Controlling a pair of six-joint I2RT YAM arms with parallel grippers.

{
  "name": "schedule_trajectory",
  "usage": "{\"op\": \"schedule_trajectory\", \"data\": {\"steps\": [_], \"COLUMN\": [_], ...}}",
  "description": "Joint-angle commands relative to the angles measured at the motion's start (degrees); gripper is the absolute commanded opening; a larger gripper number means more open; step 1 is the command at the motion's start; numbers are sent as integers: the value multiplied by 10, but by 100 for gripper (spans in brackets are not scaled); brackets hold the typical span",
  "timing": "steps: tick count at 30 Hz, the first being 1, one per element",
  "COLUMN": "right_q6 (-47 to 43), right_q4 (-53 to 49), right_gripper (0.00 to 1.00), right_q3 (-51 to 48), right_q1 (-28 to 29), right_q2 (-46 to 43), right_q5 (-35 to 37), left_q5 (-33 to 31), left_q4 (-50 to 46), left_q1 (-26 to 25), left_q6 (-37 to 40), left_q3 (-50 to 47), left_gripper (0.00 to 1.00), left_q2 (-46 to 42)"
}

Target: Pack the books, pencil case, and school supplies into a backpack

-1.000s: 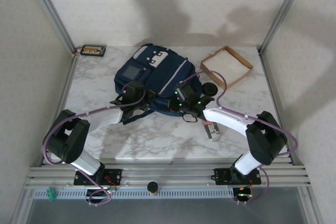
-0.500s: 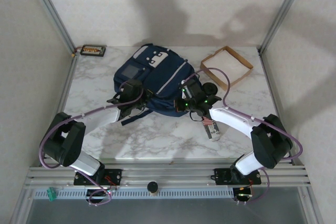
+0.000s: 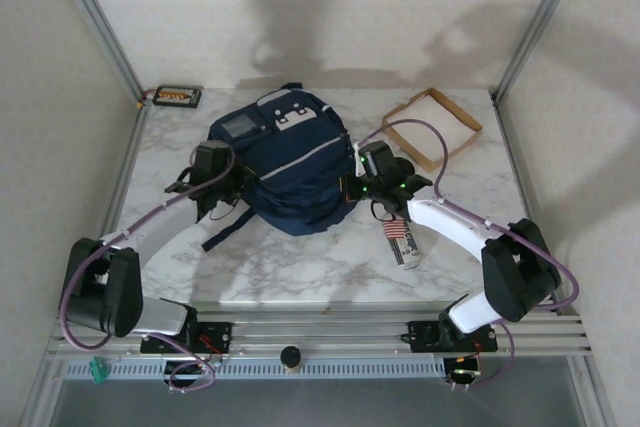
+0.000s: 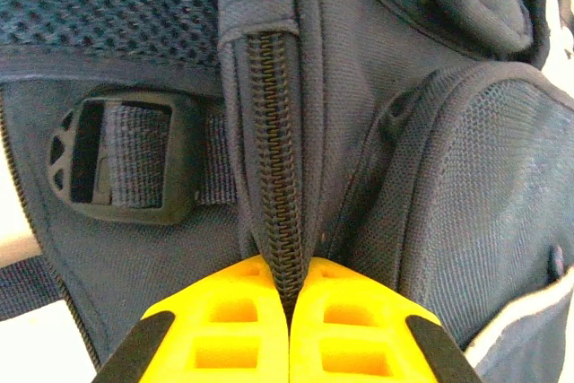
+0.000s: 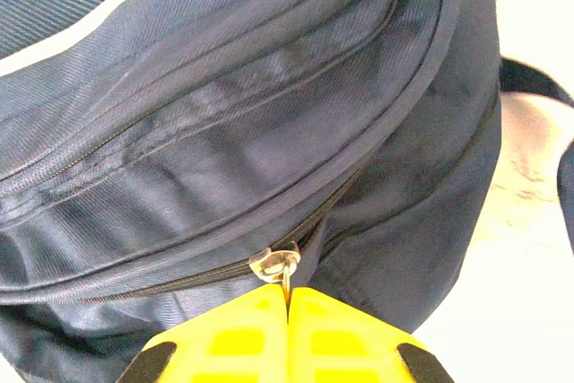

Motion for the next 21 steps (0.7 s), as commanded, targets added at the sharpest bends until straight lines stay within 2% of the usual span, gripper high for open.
{"op": "schedule_trajectory", "data": {"steps": [1, 3, 4, 5, 7, 9, 13, 17, 21], "right_q6": [-12, 4, 11, 28, 43, 44, 29, 28, 26], "right_q4": [5, 16, 22, 28, 42, 37, 35, 46, 55], "right_gripper": [0, 0, 0, 0, 0, 0, 0, 0, 0], "right_q3": [-5, 8, 10, 11, 5, 4, -4, -9, -17], "right_q1": [12, 36, 55, 62, 62, 65, 66, 65, 66], "right_q2": [4, 18, 21, 23, 25, 26, 26, 30, 30], "right_q5": [-16, -41, -47, -43, -64, -53, -44, -48, -50], "left_q5": [-29, 12, 24, 26, 10, -11, -40, -98, -131], "left_q4": [-1, 20, 28, 29, 10, -7, 56, 97, 118], "left_q1": [39, 30, 28, 22, 0, -38, -132, -217, -244], "left_q6": [42, 23, 8, -10, -40, -91, -209, -281, -302], "left_q3": [17, -3, -16, -33, -62, -93, -153, -160, -122], "left_gripper": [5, 37, 45, 52, 55, 64, 68, 67, 62], "left_q2": [-23, -55, -72, -93, -134, -176, -206, -170, -106]}}
